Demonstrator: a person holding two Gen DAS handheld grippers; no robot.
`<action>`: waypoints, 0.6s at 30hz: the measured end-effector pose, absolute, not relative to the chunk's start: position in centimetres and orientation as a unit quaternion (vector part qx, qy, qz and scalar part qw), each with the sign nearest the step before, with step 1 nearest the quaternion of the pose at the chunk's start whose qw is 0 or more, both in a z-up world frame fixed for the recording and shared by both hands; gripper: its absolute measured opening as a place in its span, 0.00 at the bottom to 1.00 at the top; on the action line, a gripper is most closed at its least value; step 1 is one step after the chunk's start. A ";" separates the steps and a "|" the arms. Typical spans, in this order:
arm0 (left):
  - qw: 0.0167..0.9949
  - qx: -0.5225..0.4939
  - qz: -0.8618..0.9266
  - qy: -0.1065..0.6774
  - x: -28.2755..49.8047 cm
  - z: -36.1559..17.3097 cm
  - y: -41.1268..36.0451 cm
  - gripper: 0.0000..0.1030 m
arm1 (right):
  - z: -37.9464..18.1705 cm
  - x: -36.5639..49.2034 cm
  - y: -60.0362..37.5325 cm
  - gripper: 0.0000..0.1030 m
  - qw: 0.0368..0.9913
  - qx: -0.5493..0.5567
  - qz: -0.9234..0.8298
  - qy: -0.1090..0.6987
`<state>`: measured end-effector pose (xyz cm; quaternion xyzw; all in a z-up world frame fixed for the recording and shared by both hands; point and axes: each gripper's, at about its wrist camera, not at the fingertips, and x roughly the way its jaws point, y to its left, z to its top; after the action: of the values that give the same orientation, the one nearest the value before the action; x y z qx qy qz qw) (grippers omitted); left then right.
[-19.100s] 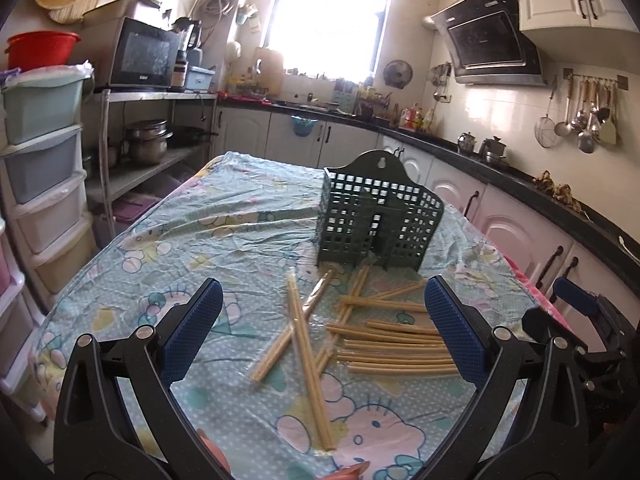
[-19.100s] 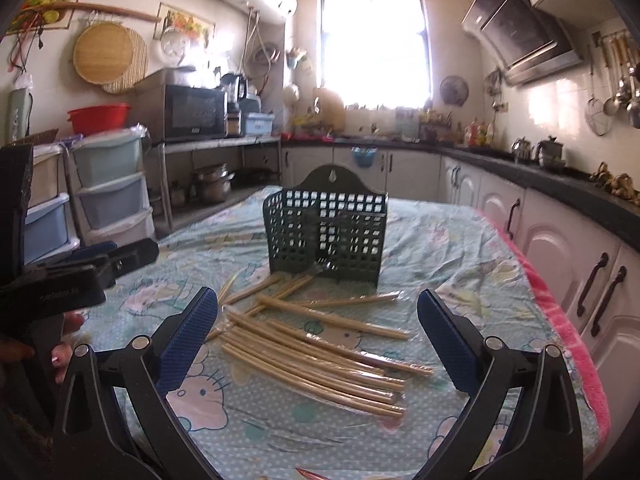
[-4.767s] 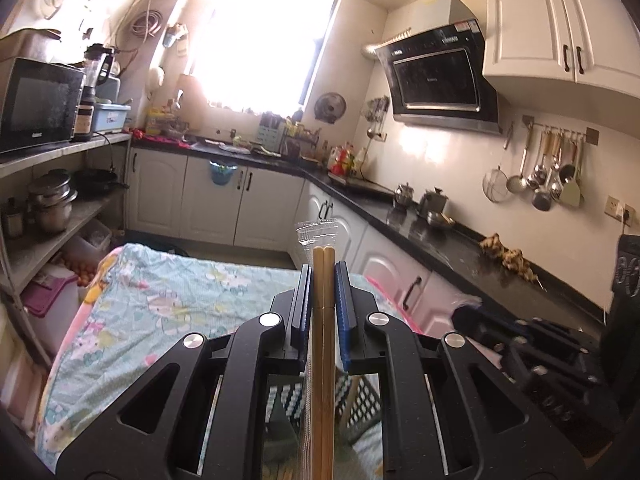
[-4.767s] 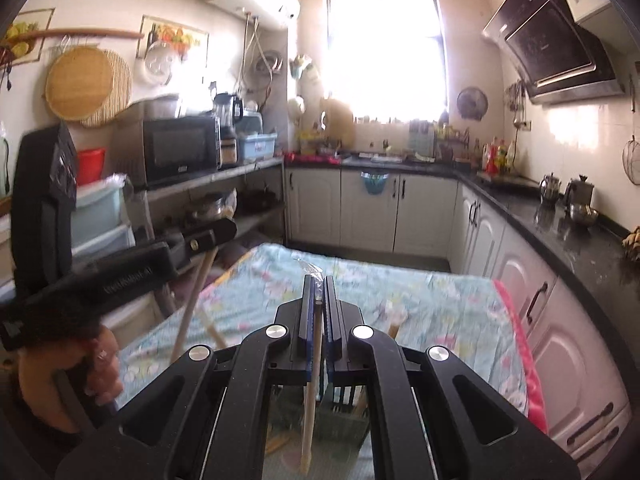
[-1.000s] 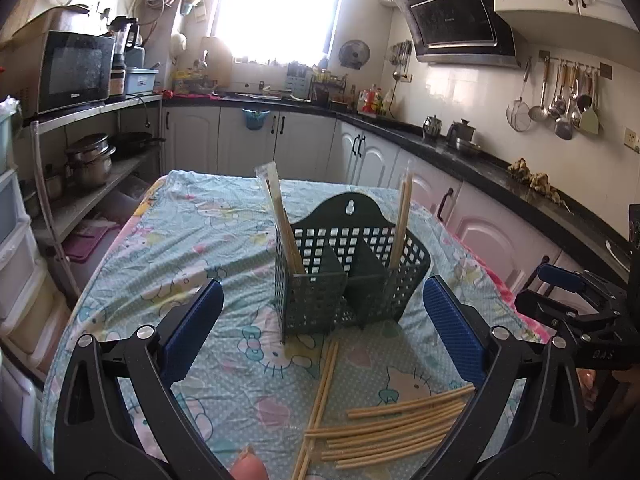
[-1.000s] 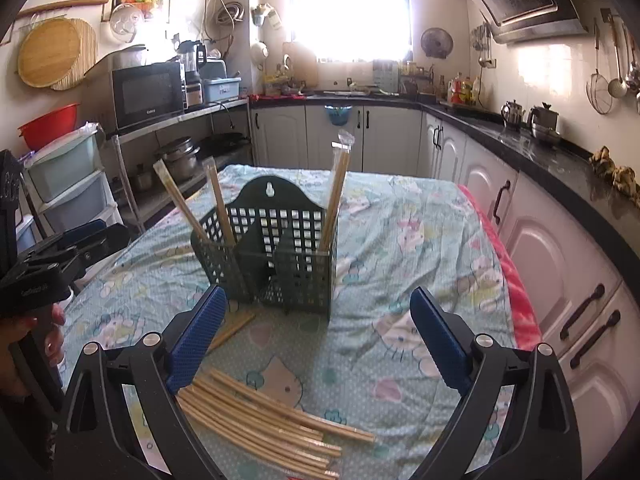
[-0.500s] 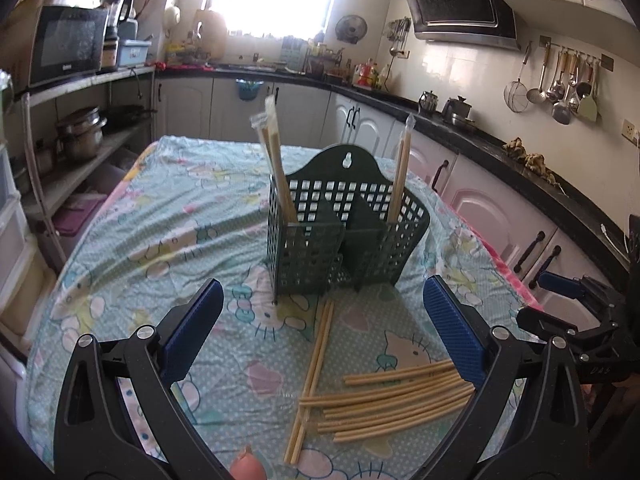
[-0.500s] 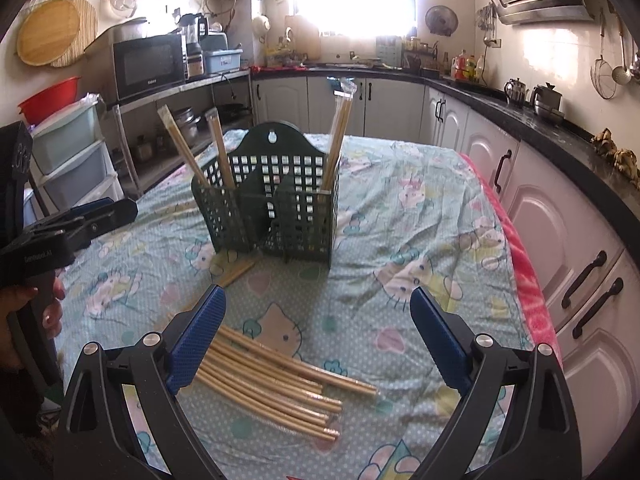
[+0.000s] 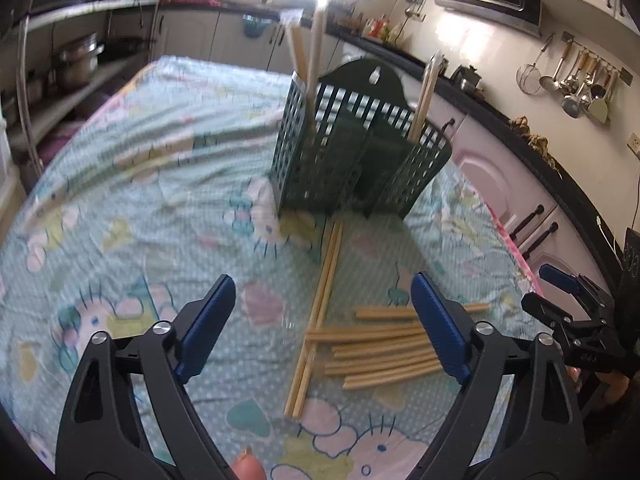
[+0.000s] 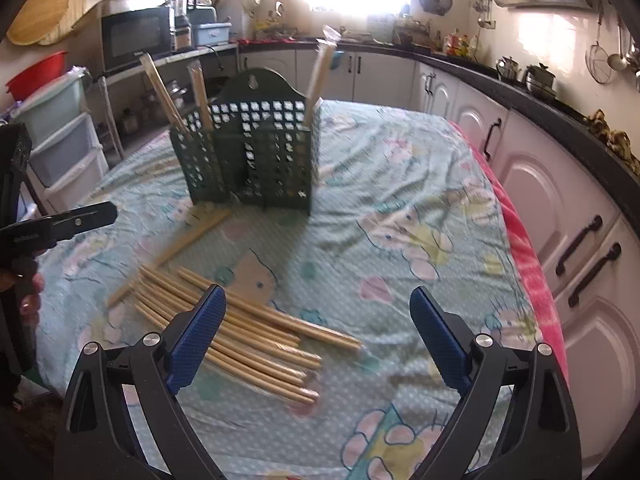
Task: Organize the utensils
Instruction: 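Withdraw both grippers from the caddy toward the chopstick pile, then close the left gripper on a chopstick while the right gripper closes on one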
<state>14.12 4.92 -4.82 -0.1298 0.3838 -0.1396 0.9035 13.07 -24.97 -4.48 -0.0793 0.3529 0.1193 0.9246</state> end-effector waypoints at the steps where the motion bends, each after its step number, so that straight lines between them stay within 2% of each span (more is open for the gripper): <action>1: 0.900 -0.135 -0.141 0.390 14.2 -5.2 5.1 0.75 | -4.7 13.0 -25.1 0.87 0.924 -0.078 0.117 0.355; 9: 0.874 -0.173 -0.148 0.429 14.6 -7.9 6.0 0.64 | -7.4 13.6 -27.5 0.74 0.913 -0.057 0.100 0.392; 18: 0.854 -0.203 -0.151 0.454 15.6 -9.8 6.6 0.53 | -9.2 14.9 -29.4 0.54 0.901 -0.010 0.101 0.422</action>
<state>15.56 6.59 -9.82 -0.2030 0.4540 -0.1513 0.8543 14.88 -29.36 -9.21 -0.0104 0.4218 0.1013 0.9009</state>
